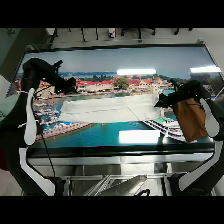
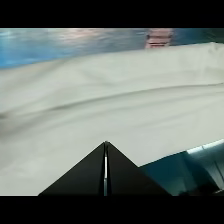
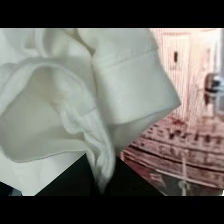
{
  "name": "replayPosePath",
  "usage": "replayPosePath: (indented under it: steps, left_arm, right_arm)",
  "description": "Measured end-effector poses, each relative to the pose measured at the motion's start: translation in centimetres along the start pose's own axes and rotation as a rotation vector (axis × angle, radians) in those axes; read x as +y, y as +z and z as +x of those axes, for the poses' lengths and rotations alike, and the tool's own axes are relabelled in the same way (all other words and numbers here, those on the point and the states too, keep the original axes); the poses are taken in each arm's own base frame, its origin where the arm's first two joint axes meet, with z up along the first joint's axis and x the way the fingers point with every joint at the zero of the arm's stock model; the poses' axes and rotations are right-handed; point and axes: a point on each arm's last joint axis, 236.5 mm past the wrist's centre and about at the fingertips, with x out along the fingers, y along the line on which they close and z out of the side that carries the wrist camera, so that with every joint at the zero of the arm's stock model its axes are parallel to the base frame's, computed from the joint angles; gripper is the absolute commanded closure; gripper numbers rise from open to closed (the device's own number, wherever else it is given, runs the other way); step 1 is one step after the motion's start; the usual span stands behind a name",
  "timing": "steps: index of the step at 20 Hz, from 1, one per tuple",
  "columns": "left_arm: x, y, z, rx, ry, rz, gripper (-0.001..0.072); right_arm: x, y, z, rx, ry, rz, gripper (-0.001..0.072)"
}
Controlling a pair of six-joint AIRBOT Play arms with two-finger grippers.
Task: Fold the shirts.
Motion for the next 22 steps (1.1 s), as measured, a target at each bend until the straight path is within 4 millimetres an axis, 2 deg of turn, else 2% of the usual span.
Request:
replayPosePath:
  steps: [2, 5, 9, 11, 13, 15, 18, 20, 22]
  left_arm:
    - [-3.6, -0.2, 2.5, -0.001, -0.01, 0.077, 0.0692]
    - [-9.1, -1.2, 8.1, 0.011, -0.029, 0.182, 0.0692]
    - [-16.6, -4.3, 16.7, 0.043, -0.128, 0.258, 0.0693]
    - [-19.8, -5.7, 19.9, 0.046, -0.178, 0.277, 0.0693]
    - [-21.9, -6.9, 22.1, 0.05, -0.213, 0.271, 0.0694]
    - [-23.5, -7.7, 23.4, 0.046, -0.243, 0.258, 0.0693]
    - [-24.8, -8.4, 24.5, 0.044, -0.279, 0.226, 0.0693]
    - [-25.1, -8.0, 24.0, 0.041, -0.301, 0.205, 0.0693]
    - [-25.3, -6.6, 21.4, 0.018, -0.332, 0.187, 0.0693]
  right_arm:
    - [0.4, 0.4, -1.2, -0.031, -0.021, -0.027, 0.0696]
    - [3.2, 0.7, -4.5, -0.075, -0.004, -0.084, 0.0695]
    - [8.9, -0.1, -10.5, -0.12, 0.04, -0.223, 0.0695]
    - [12.3, -0.8, -13.8, -0.153, 0.068, -0.309, 0.0695]
    - [15.0, -1.6, -16.4, -0.186, 0.08, -0.38, 0.0695]
    - [17.1, -2.5, -18.1, -0.203, 0.087, -0.435, 0.0695]
    - [18.7, -3.7, -18.9, -0.196, 0.096, -0.479, 0.0695]
    - [19.0, -4.0, -19.0, -0.187, 0.098, -0.49, 0.0695]
    - [19.1, -4.2, -18.9, -0.181, 0.098, -0.492, 0.0695]
